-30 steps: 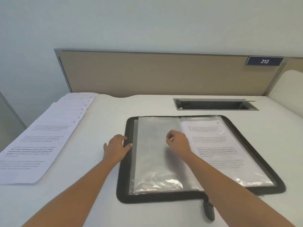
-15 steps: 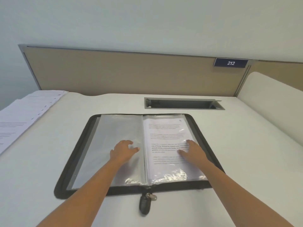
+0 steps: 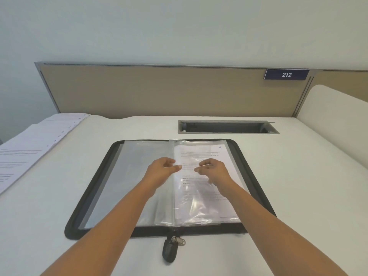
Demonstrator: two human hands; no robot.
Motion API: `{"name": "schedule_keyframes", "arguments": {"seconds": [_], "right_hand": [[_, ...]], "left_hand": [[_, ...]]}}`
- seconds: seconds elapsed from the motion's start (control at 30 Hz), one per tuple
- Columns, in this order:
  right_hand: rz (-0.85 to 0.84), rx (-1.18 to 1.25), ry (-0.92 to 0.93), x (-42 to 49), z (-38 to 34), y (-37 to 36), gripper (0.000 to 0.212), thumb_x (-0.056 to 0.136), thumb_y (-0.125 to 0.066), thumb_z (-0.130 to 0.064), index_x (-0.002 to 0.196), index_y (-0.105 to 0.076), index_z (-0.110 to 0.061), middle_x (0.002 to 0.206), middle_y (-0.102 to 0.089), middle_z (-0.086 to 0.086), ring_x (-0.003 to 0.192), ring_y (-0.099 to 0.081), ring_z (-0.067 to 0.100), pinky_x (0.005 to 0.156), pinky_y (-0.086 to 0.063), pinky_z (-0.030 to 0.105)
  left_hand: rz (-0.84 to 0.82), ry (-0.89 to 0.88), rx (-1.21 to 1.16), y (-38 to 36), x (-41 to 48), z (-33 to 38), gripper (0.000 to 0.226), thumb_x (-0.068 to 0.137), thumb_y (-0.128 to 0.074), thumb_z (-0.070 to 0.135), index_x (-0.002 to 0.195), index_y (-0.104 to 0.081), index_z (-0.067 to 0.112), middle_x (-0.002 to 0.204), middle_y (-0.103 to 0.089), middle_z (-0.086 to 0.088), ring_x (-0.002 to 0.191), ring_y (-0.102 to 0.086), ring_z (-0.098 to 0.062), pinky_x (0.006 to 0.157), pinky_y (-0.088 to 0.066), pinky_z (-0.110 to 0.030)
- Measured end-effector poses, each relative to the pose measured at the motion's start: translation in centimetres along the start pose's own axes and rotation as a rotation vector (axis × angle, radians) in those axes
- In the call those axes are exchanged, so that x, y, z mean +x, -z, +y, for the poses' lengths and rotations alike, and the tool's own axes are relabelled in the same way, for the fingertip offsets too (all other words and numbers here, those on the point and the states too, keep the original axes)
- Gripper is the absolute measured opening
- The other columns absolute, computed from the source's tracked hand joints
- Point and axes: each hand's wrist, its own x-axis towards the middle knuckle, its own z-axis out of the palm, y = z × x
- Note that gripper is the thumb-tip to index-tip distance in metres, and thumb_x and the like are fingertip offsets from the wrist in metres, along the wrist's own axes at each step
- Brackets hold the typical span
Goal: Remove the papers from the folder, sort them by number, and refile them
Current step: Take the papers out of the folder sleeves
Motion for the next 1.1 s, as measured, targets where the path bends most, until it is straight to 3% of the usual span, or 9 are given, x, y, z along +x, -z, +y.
{"name": "schedule_keyframes", "arguments": {"seconds": [0.1, 0.2, 0.33, 0.5, 0.63, 0.8, 0.93, 1.03, 1.1], "right_hand": [[-0.112, 0.212, -0.052, 0.1, -1.0, -1.7, 0.021, 0.082, -0.067, -0.008, 0.098, -0.056, -0.015, 0.094, -0.07, 0.0, 0.095, -0.062, 0.013, 0.083, -0.047, 0.04], [-0.095, 0.407, -0.051, 0.7, -0.9, -2.7, 0.017, 0.085, -0.063, -0.003, 0.096, -0.055, -0.013, 0.09, -0.064, 0.003, 0.097, -0.06, 0.017, 0.081, -0.051, 0.044], [0.027, 0.321, -0.058, 1.7, 0.8, -2.8, 0.011, 0.088, -0.058, -0.004, 0.091, -0.056, -0.015, 0.09, -0.061, -0.001, 0.092, -0.058, 0.015, 0.084, -0.05, 0.039], [0.066, 0.087, -0.021, 2.4, 2.9, -1.7, 0.013, 0.09, -0.056, -0.004, 0.083, -0.058, -0.015, 0.091, -0.062, 0.003, 0.082, -0.06, 0.017, 0.072, -0.054, 0.024], [0.029, -0.007, 0.03, 2.5, 3.1, -0.9, 0.011, 0.089, -0.057, -0.004, 0.083, -0.059, -0.012, 0.085, -0.061, 0.0, 0.083, -0.061, 0.016, 0.063, -0.051, 0.018], [0.02, -0.113, 0.046, 2.9, 3.0, -0.7, 0.015, 0.088, -0.059, -0.005, 0.078, -0.06, -0.017, 0.081, -0.062, -0.001, 0.077, -0.06, 0.017, 0.073, -0.054, 0.029], [0.005, -0.148, 0.051, 3.2, 2.6, -0.6, 0.018, 0.088, -0.057, -0.004, 0.076, -0.059, -0.017, 0.084, -0.063, 0.003, 0.079, -0.06, 0.016, 0.055, -0.048, 0.016], [-0.01, -0.151, 0.023, 3.4, 2.4, -0.5, 0.013, 0.089, -0.057, -0.004, 0.08, -0.059, -0.013, 0.084, -0.062, 0.003, 0.075, -0.06, 0.013, 0.056, -0.05, 0.019], [-0.013, -0.191, 0.017, 3.6, 2.3, -0.4, 0.013, 0.088, -0.056, -0.004, 0.08, -0.059, -0.013, 0.078, -0.062, 0.002, 0.07, -0.059, 0.012, 0.057, -0.049, 0.02]], "left_hand": [[-0.059, -0.026, -0.003, -0.4, 0.1, 1.3, 0.046, 0.082, -0.071, 0.033, 0.121, -0.054, 0.017, 0.118, -0.058, -0.003, 0.106, -0.056, -0.017, 0.093, -0.046, -0.031], [-0.115, -0.01, 0.125, -1.1, 0.1, 1.1, 0.059, 0.079, -0.073, 0.035, 0.13, -0.047, 0.017, 0.127, -0.053, -0.004, 0.109, -0.053, -0.017, 0.093, -0.043, -0.029], [-0.178, -0.136, 0.562, -2.2, 0.1, -0.8, 0.075, 0.082, -0.067, 0.045, 0.143, -0.033, 0.02, 0.15, -0.034, -0.002, 0.135, -0.034, -0.02, 0.108, -0.03, -0.033], [-0.312, -0.098, 0.962, -1.9, 0.6, -4.1, 0.067, 0.091, -0.034, 0.063, 0.149, -0.012, 0.038, 0.159, -0.001, 0.003, 0.146, 0.002, -0.021, 0.113, -0.003, -0.06], [-0.221, -0.08, 1.066, 0.3, 1.1, -5.9, 0.064, 0.093, -0.02, 0.064, 0.149, -0.003, 0.039, 0.159, 0.009, 0.002, 0.146, 0.008, -0.024, 0.109, 0.001, -0.066], [-0.073, 0.048, 1.172, 4.3, 2.2, -7.3, 0.066, 0.092, -0.02, 0.065, 0.149, -0.007, 0.035, 0.159, 0.007, -0.001, 0.146, 0.004, -0.028, 0.108, -0.003, -0.067], [0.047, 0.135, 1.228, 7.1, 3.0, -7.2, 0.057, 0.099, -0.031, 0.045, 0.15, -0.012, 0.028, 0.159, 0.006, -0.004, 0.146, 0.001, -0.026, 0.111, -0.009, -0.064], [0.184, 0.181, 1.251, 8.9, 3.7, -7.2, 0.064, 0.097, -0.039, 0.022, 0.15, -0.004, 0.026, 0.158, 0.012, -0.007, 0.145, -0.001, -0.03, 0.11, -0.02, -0.056], [0.308, 0.171, 1.261, 9.8, 4.0, -7.2, 0.072, 0.095, -0.045, 0.021, 0.151, 0.001, 0.025, 0.157, 0.012, -0.008, 0.144, -0.006, -0.032, 0.107, -0.027, -0.053]]}}
